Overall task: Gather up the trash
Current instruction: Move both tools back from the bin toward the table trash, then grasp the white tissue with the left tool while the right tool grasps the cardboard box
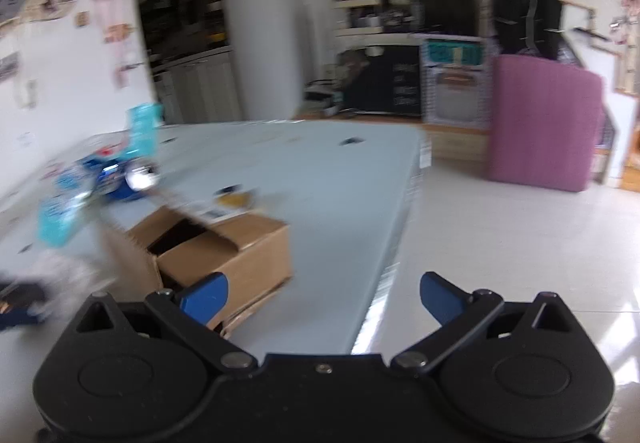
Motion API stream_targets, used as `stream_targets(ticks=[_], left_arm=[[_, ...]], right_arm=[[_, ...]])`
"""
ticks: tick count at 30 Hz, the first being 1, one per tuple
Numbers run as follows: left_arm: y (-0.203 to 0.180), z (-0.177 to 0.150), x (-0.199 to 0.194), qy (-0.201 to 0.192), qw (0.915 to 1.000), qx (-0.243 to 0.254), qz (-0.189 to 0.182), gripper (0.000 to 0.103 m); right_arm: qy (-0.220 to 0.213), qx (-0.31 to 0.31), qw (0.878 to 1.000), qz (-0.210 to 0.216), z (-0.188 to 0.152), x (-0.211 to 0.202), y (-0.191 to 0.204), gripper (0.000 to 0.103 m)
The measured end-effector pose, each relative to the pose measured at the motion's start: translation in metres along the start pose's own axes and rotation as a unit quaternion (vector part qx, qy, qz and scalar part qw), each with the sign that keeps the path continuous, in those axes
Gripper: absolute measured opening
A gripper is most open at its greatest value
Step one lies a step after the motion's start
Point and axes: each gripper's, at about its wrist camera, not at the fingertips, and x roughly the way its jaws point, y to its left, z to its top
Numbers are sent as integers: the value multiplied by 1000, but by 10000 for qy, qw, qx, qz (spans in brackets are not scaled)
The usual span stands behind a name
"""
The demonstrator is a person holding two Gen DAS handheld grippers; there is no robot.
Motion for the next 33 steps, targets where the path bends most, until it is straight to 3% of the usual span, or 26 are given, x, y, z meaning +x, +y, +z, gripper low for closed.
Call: stream_targets(ticks=[9,11,14,16,23,26,29,32,33], left_arm=[[-1,28,25,-44,9982,73,585,103],[-1,37,34,-4,9974,86,708,103],[-8,47,50,48,9949,308,957,103],[-15,51,60,89,9927,518,1086,103],[-33,41,74,138,9811,1309,1420,101],[-36,28,66,39,9729,1665,1601,90],[-33,22,58,-20,9729,1729,1537,84],[-32,21,50,-7,9734,1754,1472,69],[-31,20,47,-1,9736,1767,1447,59]], right_arm=[[-32,-948,9905,992,-23,-24,64,103],[-108,-1194,9872,1052,-25,-28,69,103],[-214,-1444,9862,779,-26,-22,68,103],[-284,-1376,9875,711,-25,-16,62,103],[-183,-906,9888,1174,-11,13,41,103],[-234,-989,9863,1297,-9,22,43,103],[-253,-1134,9845,1315,-8,33,47,103],[-31,-1144,9854,1263,-6,42,53,103],[-2,-1103,9860,1250,-6,42,53,103]])
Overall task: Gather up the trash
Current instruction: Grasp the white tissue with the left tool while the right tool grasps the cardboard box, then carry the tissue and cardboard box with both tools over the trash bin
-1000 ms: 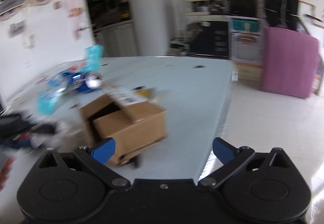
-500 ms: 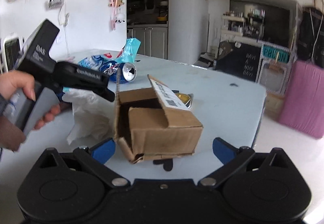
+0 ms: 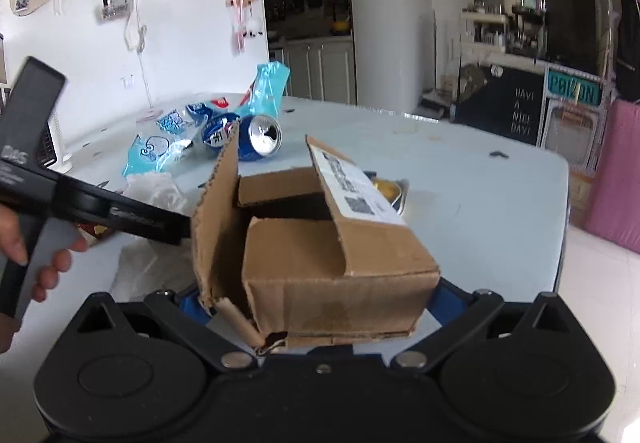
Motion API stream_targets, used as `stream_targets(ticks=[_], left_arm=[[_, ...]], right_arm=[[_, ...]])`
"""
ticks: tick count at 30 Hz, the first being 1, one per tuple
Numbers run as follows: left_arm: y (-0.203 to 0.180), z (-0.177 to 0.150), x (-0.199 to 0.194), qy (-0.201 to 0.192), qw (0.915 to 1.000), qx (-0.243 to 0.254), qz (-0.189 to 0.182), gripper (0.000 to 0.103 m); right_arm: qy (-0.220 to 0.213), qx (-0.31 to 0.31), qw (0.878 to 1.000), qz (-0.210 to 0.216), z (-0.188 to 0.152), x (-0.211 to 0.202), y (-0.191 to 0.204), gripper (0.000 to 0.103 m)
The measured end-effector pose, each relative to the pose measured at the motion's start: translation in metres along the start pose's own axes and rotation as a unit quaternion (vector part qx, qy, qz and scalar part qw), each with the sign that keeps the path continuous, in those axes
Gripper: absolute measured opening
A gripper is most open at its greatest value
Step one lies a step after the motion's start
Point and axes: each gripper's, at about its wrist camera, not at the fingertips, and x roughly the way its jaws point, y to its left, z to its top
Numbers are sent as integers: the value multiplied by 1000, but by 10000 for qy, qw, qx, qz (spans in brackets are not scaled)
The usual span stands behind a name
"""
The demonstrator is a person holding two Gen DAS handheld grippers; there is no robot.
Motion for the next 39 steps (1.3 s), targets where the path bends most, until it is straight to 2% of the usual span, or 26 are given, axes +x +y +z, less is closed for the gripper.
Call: stream_targets(ticks=[1,2,4,6,9,15,25,31,39], left_arm=[[1,-1,-3,6,10000,12,-37,50],[0,-2,-6,15,10000,36,-78,45],[0,-5,-11,27,9998,70,-189,22],[1,-8,-15,40,9995,-6,-316,13],[4,-17,-24,24,9986,-131,-519,11],[3,-38,-47,12,9957,-355,-855,10],[-3,-62,-103,-280,9920,-542,-1102,9],[-12,-72,-136,-428,9901,-554,-1221,9],[-40,-76,-171,-619,9887,-264,-1337,9]], right_arm=[[4,82,10000,7,0,-1,0,103],[-13,178,9998,21,0,-3,-1,103],[-61,339,9994,3,0,-7,-1,100],[-98,486,9987,-63,-1,-12,0,98],[-201,592,9978,-222,-5,-24,6,96],[-139,597,9964,-592,-16,-51,19,93],[-205,797,9933,-817,-25,-105,34,92],[-289,914,9909,-941,-30,-142,43,92],[-405,1107,9860,-1179,-39,-191,39,92]])
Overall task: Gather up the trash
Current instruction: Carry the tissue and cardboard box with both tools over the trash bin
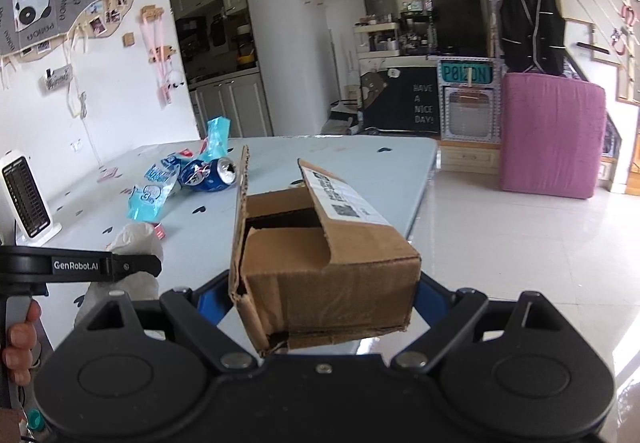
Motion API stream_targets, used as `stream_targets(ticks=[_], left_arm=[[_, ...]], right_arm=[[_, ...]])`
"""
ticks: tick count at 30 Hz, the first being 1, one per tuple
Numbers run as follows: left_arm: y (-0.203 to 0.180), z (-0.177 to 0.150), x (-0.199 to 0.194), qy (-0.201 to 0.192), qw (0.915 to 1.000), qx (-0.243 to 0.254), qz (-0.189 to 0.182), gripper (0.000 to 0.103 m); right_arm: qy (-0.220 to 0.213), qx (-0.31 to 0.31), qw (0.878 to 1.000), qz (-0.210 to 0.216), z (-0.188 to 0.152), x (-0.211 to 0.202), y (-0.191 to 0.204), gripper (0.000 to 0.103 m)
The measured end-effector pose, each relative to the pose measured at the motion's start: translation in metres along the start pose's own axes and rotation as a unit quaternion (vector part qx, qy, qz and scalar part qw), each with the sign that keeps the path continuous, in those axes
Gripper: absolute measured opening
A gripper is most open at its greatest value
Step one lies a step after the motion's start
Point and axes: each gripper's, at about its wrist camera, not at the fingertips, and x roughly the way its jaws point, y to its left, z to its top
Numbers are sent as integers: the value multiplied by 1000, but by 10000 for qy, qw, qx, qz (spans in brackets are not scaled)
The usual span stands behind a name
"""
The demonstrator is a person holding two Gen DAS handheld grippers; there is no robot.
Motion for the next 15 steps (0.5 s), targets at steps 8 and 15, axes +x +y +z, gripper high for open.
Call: stream_targets(ticks=[8,15], left_arm=[[-45,-3,-13,-64,9990,337,-281,9],[-88,-8,-6,40,9961,616,-630,9]], right_arm=[[-116,87,9993,-338,0,-41,-22,92],[-225,231,9970,-699,-2,-73,-52,92]])
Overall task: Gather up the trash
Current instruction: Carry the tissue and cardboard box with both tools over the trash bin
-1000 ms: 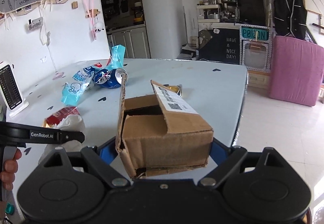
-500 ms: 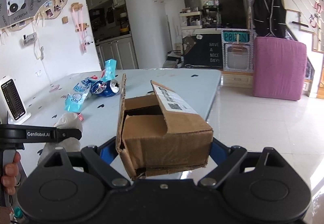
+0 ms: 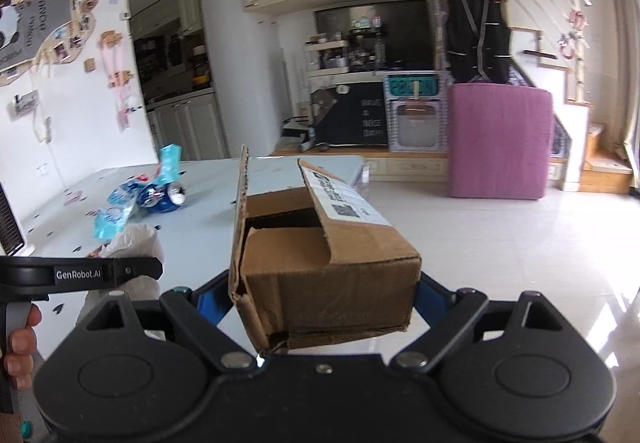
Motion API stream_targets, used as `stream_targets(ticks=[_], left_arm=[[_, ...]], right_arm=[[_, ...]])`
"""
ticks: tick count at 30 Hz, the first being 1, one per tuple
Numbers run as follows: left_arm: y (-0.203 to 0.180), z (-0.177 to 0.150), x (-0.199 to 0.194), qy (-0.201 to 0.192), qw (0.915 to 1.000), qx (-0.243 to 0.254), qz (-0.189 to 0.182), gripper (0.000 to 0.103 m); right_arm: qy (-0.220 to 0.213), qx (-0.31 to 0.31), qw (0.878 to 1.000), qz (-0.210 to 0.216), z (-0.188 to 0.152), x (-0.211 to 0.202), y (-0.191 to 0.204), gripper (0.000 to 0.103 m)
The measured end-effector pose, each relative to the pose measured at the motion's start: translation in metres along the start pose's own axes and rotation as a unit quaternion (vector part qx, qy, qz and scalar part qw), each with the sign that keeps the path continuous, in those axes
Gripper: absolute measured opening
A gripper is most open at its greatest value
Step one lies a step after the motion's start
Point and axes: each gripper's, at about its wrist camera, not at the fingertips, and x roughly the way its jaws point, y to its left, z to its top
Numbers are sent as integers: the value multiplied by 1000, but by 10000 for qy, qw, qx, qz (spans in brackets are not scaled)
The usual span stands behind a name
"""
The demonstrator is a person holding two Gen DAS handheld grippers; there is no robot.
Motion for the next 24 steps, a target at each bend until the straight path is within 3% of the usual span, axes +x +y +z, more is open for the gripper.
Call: stream_targets(ticks=[13,24], left_arm=[[-87,3,59,303,9953,614,-680,9],[-149,-13,160,1098,9809,1061,-1207,9]], right_arm=[[119,444,9954,-837,-21,-22,-85,92],[592,853,9837,-1468,-56,-7,-170,92]])
